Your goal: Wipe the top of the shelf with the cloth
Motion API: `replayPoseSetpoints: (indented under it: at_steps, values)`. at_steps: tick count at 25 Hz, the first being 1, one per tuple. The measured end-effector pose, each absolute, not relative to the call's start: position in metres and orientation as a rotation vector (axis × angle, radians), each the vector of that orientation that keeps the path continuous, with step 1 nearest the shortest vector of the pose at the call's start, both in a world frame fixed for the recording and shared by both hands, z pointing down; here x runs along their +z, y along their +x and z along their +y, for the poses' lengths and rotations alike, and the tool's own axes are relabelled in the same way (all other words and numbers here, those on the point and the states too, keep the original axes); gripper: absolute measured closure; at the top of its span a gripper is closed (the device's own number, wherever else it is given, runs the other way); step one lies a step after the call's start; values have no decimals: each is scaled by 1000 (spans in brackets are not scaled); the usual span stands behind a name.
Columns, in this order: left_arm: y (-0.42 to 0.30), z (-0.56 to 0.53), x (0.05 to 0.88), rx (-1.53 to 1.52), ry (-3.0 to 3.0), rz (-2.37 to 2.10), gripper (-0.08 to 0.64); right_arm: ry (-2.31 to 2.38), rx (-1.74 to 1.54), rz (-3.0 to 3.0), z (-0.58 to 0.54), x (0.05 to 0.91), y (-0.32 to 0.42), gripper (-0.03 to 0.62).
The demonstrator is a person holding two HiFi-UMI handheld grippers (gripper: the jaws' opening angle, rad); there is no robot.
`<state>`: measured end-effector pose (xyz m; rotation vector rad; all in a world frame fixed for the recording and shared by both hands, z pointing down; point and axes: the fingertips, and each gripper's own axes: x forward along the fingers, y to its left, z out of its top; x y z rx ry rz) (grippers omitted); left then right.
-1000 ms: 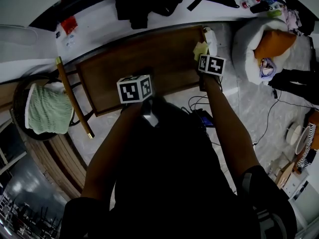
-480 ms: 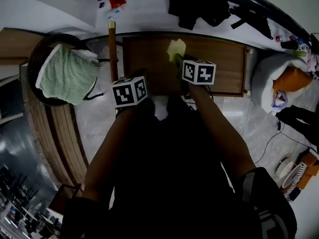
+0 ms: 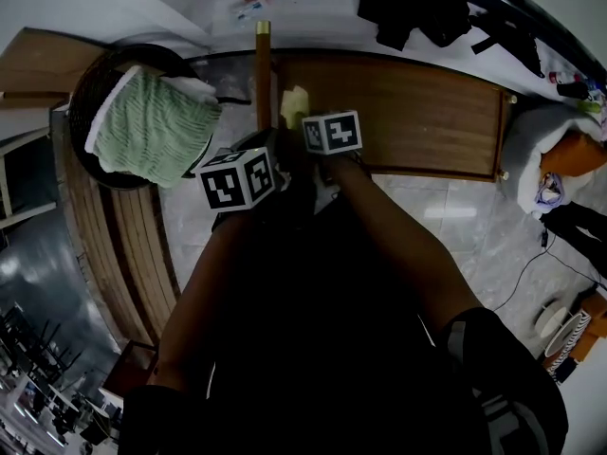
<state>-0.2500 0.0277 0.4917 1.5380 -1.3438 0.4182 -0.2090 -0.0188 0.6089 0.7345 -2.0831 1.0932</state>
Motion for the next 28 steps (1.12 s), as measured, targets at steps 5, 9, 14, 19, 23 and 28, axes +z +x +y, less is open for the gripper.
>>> replayPoseSetpoints:
  at_steps: [5, 9, 14, 19, 23, 28]
  values:
    - [-247, 30, 498, 446, 1565, -1295, 548, 740, 1074, -2045, -8, 630, -220, 551]
    - [-243, 31, 502, 461, 1583, -1264, 548, 725, 1062, -2021, -3, 643, -221, 551]
    - [-233, 31, 506, 471, 1590, -1248, 548, 703, 1091, -2029, 1, 644, -220, 551]
    - [-213, 28, 512, 503, 1592, -1228, 548, 661, 1028, -2051, -2, 638, -205, 551]
    - [-189, 23, 516, 525, 1601, -1208, 548, 666, 1002, -2036, -7, 641, -176, 551]
    - [-151, 16, 529, 551, 1601, -1181, 548, 686, 1011, -2008, -13, 641, -127, 551]
